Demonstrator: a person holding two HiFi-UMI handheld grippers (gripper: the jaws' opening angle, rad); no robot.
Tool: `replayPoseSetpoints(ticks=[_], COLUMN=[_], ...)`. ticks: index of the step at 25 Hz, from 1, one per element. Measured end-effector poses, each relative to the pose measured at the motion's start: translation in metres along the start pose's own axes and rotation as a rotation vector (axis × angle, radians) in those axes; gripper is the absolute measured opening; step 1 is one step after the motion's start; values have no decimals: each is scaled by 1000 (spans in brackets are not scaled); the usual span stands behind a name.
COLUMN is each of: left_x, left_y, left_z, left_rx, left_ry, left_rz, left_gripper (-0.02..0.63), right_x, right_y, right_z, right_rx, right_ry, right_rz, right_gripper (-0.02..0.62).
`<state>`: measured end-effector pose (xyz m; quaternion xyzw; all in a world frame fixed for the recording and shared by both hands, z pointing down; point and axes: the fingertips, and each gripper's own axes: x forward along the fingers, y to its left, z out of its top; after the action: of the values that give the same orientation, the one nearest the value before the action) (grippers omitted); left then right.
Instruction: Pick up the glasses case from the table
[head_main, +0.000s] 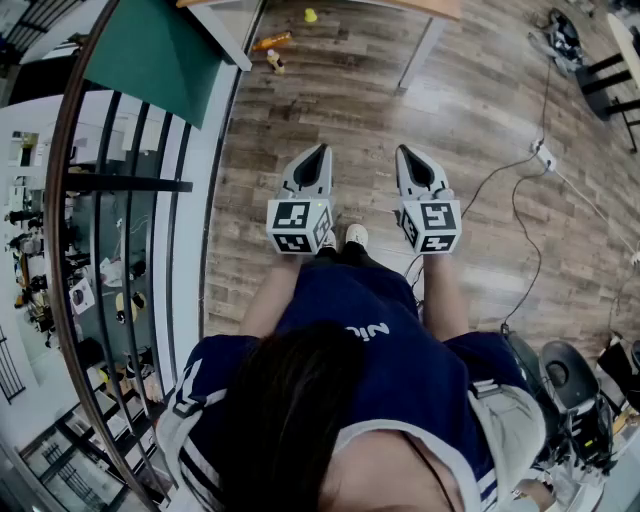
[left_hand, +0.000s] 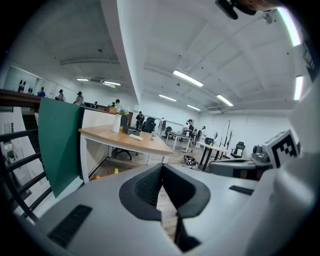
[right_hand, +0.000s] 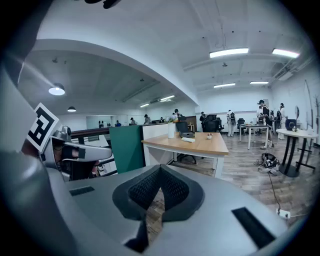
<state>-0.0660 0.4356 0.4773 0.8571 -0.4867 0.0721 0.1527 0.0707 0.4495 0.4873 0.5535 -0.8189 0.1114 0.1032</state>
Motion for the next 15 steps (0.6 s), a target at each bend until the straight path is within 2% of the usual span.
replayPoseSetpoints(ticks=[13,14,15], left_x=[-14,-12,-10], left_y=[-2,-3,-4], left_z=[4,4,5], left_rx=[-16,-19,-23], left_ry=[-50,-52,-54], left_rz=[-31,-41,-51], left_gripper=[5,28,87], right_x=[-12,-10,-7], right_y=[8,9,11], right_z=[7,7,6], right_rx=[18,26,34], right_ry=[-56,-55,-50], right_rz=[-43,-25,1], right_gripper=[14,47,165])
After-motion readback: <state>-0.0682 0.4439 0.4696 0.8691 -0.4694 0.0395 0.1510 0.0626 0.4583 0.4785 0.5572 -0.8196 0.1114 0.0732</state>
